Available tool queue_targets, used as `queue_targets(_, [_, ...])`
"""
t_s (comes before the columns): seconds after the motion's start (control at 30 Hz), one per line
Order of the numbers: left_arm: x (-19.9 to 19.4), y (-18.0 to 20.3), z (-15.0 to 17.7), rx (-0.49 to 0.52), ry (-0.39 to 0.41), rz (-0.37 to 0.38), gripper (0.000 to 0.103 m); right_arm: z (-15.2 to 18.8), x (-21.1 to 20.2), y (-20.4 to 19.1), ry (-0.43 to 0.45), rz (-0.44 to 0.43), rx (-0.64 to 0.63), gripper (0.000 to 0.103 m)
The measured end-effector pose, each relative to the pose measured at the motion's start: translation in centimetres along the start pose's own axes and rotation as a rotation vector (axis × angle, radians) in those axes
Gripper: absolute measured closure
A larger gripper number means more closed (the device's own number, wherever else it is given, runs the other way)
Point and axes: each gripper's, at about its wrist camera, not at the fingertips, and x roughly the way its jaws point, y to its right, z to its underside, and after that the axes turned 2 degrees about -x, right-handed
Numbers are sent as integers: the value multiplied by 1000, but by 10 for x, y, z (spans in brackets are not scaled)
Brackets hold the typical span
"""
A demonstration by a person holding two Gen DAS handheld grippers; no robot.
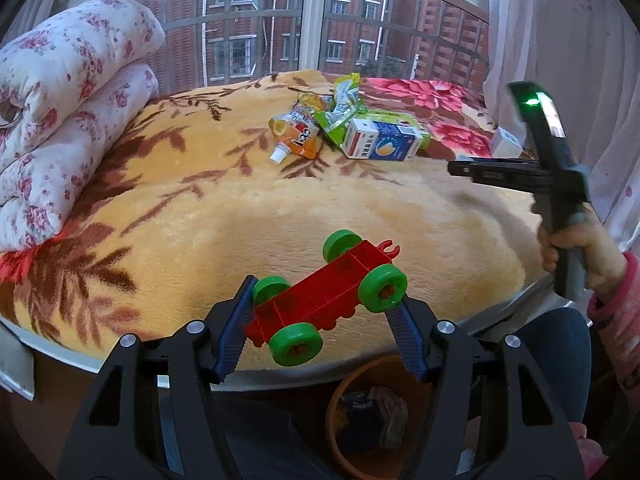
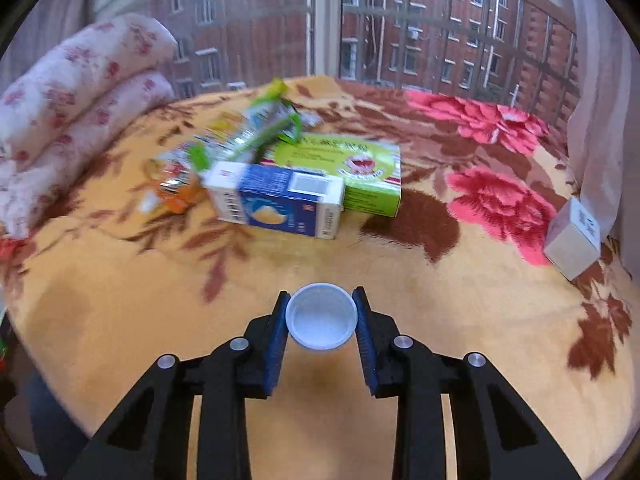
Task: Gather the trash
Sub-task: 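Carry the toy car and bottle cap over the bucket and release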
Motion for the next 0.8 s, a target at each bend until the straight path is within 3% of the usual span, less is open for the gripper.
queue_targets(0.43, [-9, 27, 18, 87, -25, 51, 42, 70, -115, -25, 85, -101, -61, 71])
queue_targets(0.8, [-3, 55, 58, 195, -120, 124, 42, 130, -140, -46, 18, -163, -97, 71])
